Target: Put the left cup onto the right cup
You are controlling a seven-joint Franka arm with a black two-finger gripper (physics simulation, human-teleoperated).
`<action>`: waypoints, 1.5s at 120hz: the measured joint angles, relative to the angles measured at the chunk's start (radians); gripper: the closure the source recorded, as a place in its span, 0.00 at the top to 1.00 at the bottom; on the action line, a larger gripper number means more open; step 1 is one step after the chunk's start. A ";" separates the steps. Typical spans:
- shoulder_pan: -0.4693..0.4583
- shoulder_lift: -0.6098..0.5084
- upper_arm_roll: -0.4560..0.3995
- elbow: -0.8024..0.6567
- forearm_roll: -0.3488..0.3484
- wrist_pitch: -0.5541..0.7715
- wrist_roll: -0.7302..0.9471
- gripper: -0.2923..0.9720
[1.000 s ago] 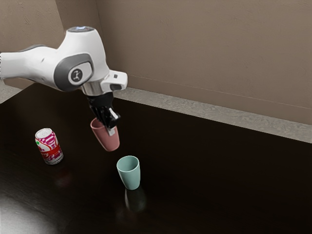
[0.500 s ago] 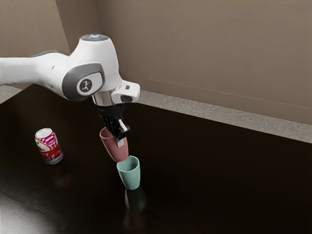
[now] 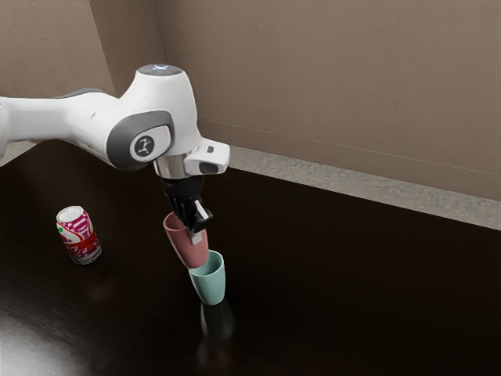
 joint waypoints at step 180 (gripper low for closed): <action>-0.003 0.144 -0.001 0.069 -0.008 0.012 0.001 0.59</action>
